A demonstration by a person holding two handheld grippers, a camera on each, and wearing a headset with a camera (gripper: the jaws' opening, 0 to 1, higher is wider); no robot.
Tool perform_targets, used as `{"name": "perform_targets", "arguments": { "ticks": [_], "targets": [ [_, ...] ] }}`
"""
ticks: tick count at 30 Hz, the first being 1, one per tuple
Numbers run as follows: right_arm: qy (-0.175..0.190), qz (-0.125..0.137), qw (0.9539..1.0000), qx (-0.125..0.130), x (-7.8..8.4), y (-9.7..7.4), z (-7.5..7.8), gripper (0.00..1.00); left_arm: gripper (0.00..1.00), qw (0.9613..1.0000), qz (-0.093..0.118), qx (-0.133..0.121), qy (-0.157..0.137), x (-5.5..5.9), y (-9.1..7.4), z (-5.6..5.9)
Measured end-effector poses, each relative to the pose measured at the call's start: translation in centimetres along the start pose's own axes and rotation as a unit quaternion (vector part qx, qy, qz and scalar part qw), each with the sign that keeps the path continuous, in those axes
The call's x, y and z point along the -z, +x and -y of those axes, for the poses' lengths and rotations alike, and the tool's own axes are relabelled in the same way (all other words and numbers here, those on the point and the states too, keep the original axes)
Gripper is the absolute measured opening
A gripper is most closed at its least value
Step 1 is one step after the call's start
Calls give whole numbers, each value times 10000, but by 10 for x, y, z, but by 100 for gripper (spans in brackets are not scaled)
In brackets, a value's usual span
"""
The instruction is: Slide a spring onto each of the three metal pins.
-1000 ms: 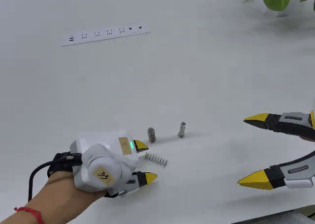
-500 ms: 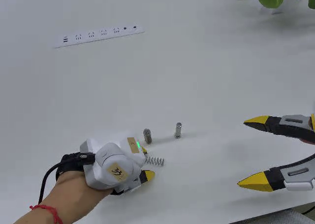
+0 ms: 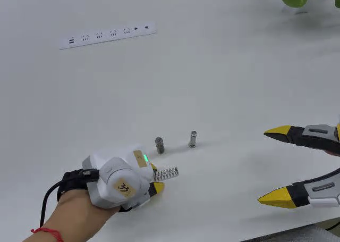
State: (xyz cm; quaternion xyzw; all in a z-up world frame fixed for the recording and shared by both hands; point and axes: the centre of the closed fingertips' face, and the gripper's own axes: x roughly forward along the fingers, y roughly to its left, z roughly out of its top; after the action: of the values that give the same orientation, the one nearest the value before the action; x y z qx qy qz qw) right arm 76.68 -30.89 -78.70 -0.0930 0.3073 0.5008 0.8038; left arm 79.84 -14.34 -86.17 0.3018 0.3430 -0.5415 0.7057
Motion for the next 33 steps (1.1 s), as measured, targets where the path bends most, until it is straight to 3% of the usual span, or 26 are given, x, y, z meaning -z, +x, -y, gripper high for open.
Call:
{"name": "perform_targets", "arguments": {
  "ticks": [3,20,29,33],
  "targets": [
    [20,6,10000,1,1,-1,0,83,12,10000,-7,-48,4,0,0,-1],
    [65,-30,10000,5,7,4,-3,84,10,9999,47,-7,-97,0,-1,2],
    [85,33,10000,-5,2,7,-5,84,10,9992,266,22,-283,-8,-9,5],
    [82,124,9999,14,-6,6,-6,84,10,9980,471,47,-425,-15,-16,8]
  ]
}}
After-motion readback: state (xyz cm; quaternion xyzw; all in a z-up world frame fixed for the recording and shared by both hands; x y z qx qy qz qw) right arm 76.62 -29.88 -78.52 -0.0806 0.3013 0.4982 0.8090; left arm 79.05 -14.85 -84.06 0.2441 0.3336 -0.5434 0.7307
